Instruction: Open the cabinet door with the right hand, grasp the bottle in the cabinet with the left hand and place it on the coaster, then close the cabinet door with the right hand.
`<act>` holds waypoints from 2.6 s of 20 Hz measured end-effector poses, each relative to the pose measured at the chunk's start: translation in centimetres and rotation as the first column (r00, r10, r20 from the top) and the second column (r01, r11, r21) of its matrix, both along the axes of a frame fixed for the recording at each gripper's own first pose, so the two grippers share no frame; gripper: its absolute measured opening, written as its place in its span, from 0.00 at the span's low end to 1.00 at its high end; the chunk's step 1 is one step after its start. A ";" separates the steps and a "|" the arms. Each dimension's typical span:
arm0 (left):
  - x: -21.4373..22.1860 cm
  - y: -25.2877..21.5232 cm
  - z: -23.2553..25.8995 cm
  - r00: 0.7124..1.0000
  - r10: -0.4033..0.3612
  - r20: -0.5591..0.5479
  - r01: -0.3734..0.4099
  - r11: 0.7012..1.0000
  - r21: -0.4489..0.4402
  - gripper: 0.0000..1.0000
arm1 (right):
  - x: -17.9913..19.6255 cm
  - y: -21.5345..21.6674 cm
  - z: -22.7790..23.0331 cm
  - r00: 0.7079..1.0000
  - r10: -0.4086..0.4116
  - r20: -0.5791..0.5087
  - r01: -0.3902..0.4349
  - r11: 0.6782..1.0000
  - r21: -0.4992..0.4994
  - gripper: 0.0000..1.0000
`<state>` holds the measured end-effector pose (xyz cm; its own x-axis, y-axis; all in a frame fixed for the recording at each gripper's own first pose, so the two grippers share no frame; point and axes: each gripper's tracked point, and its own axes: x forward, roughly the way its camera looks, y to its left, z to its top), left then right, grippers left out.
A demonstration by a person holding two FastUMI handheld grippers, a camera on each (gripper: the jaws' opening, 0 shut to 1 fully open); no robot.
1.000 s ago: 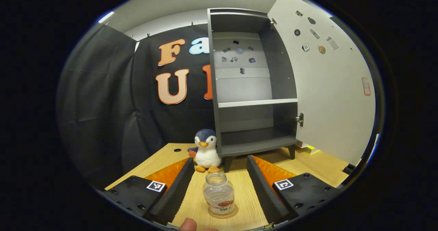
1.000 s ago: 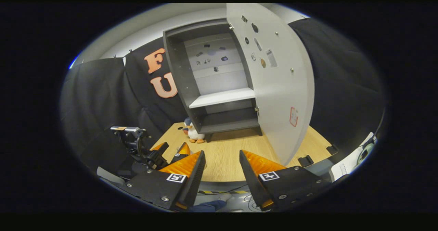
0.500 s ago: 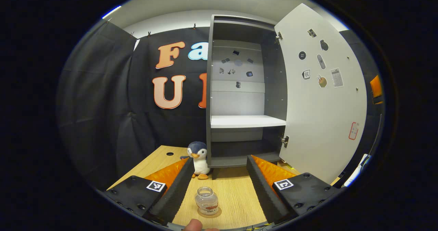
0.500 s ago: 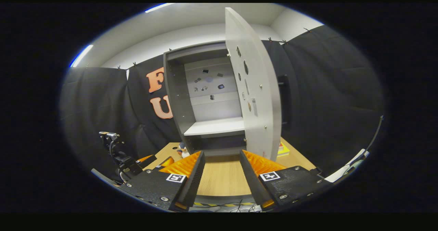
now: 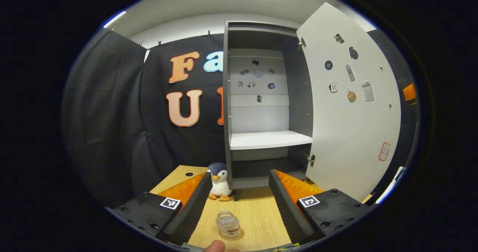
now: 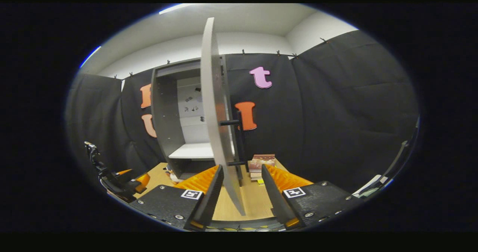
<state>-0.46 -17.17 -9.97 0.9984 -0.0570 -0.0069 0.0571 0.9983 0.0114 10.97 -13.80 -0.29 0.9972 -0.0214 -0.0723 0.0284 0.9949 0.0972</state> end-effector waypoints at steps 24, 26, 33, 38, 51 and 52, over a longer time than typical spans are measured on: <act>1.2 5.7 -1.7 0.992 0.116 -0.054 -0.116 0.993 0.014 0.99 | 1.7 6.7 -1.1 0.983 0.183 0.005 -0.184 0.983 0.027 0.65; 1.2 6.3 -1.6 0.991 0.124 -0.045 -0.124 0.992 0.011 0.99 | 1.9 8.0 -1.2 0.975 0.220 0.005 -0.220 0.975 0.038 0.65; 1.8 8.6 -1.7 0.984 0.171 -0.045 -0.171 0.985 -0.010 0.99 | 3.0 10.5 -1.2 0.961 0.276 0.004 -0.276 0.961 0.025 0.66; 2.9 9.8 -2.1 0.980 0.191 -0.057 -0.192 0.981 -0.018 0.99 | 4.0 12.5 -1.3 0.945 0.327 0.001 -0.326 0.944 0.039 0.73; 7.3 15.6 -2.7 0.965 0.255 -0.068 -0.258 0.965 -0.041 0.98 | 7.7 18.0 -1.7 0.915 0.403 0.033 -0.403 0.915 0.009 0.98; 7.9 16.2 -2.7 0.964 0.259 -0.066 -0.262 0.964 -0.042 0.99 | 8.1 18.4 -1.7 0.913 0.407 0.038 -0.407 0.913 -0.006 0.98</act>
